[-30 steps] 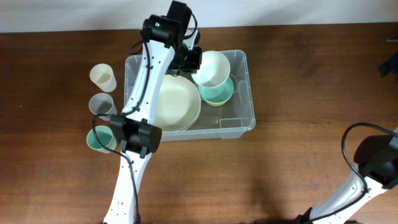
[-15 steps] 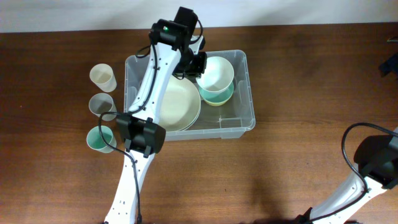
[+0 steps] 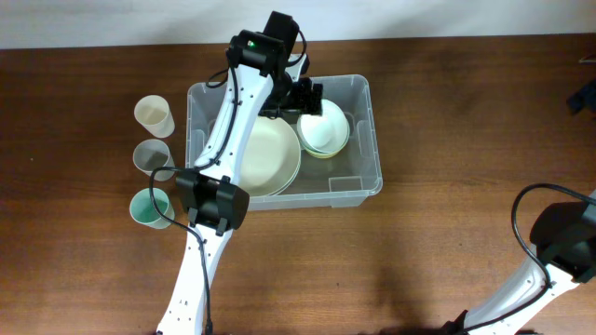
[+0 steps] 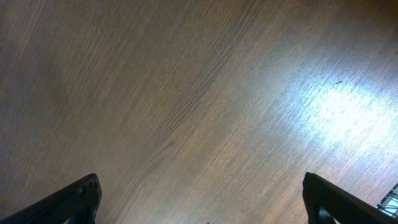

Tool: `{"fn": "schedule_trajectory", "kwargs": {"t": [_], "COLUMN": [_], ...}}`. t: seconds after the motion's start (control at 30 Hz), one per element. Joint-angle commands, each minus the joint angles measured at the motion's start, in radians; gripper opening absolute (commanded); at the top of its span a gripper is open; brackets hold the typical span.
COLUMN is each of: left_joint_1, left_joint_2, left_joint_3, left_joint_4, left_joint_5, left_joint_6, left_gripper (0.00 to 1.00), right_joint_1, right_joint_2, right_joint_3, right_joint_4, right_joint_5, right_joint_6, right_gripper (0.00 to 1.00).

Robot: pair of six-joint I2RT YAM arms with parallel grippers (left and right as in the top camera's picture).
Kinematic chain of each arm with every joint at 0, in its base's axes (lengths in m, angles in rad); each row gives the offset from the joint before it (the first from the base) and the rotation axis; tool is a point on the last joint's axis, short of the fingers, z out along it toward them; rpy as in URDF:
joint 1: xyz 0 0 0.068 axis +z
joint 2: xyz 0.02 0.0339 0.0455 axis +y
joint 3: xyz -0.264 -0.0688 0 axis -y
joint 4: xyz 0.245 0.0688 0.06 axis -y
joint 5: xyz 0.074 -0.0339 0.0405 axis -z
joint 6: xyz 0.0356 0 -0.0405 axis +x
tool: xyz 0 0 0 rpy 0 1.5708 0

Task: Pack container
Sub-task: 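Press the white bowl down into the stack with the left gripper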

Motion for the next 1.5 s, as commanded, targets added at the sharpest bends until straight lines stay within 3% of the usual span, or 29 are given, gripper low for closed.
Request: {"fn": "schedule_trajectory", "kwargs": {"t": [0.0,0.07,0.1,0.17,0.23,0.3,0.33,0.9,1.47], "left_joint_1": [0.04,0.065,0.079,0.094,0.099,0.1,0.097,-0.006,0.005], "left_joint_2": [0.01,0.01,0.01,0.011,0.011,0.011,0.011,0.011,0.011], "left_joint_3": [0.019,0.031,0.032,0.031,0.031,0.031,0.031,0.031,0.039], "left_joint_4": [0.003,0.003,0.003,-0.002,-0.01,-0.011,-0.01,0.025,0.029], "left_joint_5": [0.026,0.074,0.096,0.096,0.09,0.09,0.09,0.013,0.004], "left_joint_6": [0.007,0.007,0.007,0.007,0.011,0.014,0.014,0.04,0.048], "left_gripper": [0.99,0.95,0.84,0.72,0.45,0.05,0.01,0.01,0.01], "right_joint_1": [0.001,0.001,0.001,0.001,0.001,0.001,0.001,0.001,0.001], "right_joint_2": [-0.004,-0.004,-0.004,-0.004,-0.004,-0.004,-0.004,-0.004,-0.004], "right_joint_3": [-0.005,-0.005,-0.005,-0.005,-0.005,-0.005,-0.005,-0.005,-0.005], "right_joint_4": [-0.002,-0.002,-0.002,-0.002,-0.002,-0.002,-0.002,-0.002,-0.002], "right_joint_5": [0.012,0.012,0.012,0.012,0.012,0.012,0.012,0.012,0.012], "right_joint_6": [0.003,0.003,0.003,0.003,0.003,0.003,0.003,0.003,0.003], "right_gripper": [0.99,0.99,0.99,0.99,0.99,0.99,0.99,0.99,0.99]}}
